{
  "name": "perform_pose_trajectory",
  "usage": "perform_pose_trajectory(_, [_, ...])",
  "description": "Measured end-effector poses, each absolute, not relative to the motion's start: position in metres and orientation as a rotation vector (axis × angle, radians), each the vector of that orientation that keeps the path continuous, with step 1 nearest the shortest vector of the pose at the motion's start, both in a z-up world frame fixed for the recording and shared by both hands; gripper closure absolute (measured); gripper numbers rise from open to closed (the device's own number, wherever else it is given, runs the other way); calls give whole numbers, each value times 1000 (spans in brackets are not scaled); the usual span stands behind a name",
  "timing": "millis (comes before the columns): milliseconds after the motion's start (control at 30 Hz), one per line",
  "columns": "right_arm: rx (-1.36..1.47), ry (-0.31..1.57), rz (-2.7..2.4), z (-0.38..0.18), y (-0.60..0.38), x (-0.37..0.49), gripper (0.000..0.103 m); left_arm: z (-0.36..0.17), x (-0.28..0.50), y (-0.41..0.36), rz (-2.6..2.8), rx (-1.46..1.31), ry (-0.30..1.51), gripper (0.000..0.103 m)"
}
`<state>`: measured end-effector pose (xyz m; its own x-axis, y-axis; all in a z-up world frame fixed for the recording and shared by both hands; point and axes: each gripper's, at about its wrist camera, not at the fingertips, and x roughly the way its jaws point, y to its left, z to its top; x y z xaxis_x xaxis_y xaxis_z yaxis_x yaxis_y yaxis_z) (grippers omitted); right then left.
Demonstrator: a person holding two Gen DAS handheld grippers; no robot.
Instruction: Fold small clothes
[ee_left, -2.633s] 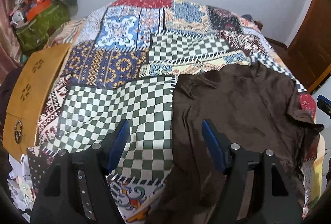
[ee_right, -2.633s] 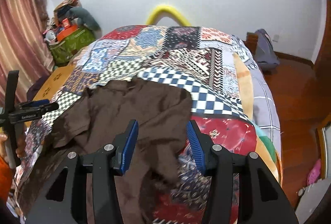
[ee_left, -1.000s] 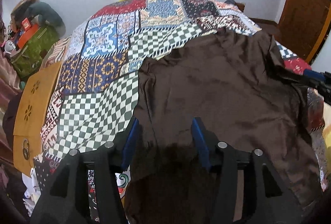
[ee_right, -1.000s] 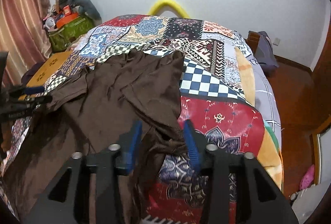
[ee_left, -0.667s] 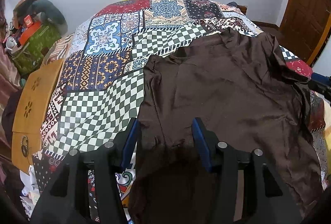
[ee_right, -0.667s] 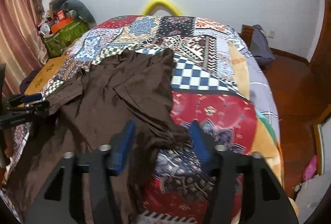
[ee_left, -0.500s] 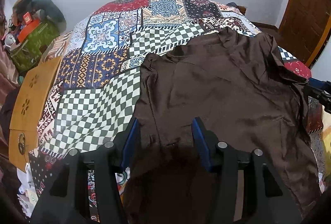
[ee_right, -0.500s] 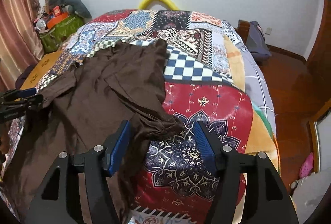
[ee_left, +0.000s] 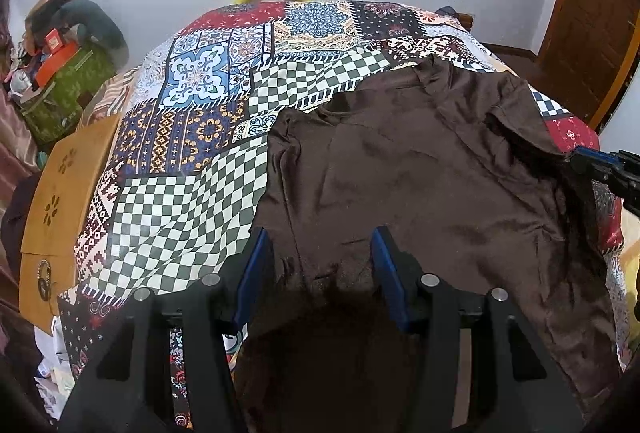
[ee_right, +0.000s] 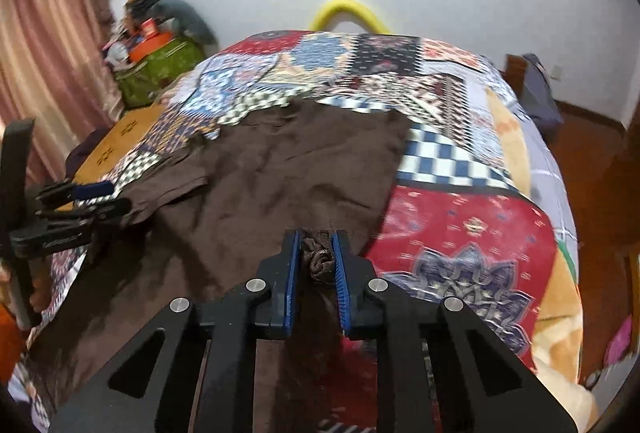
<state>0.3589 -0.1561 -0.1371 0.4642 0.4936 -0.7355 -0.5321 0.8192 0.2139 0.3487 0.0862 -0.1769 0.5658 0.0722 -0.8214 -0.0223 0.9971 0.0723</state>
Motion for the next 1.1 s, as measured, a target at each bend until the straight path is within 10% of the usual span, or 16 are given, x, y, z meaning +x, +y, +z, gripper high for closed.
perform_pose_trajectory(333, [-123,907,624,-161,-120,364,81,-182,344,78,42,86,969,50])
perform_pose_trajectory(567, [-182,892,646,-147,-120,347,50,-174,335,81,43,59,967,50])
perform_pose_trajectory(1100, [-147,980,573,-132,-182,293,50,-163,262,102,70,20,1017,34])
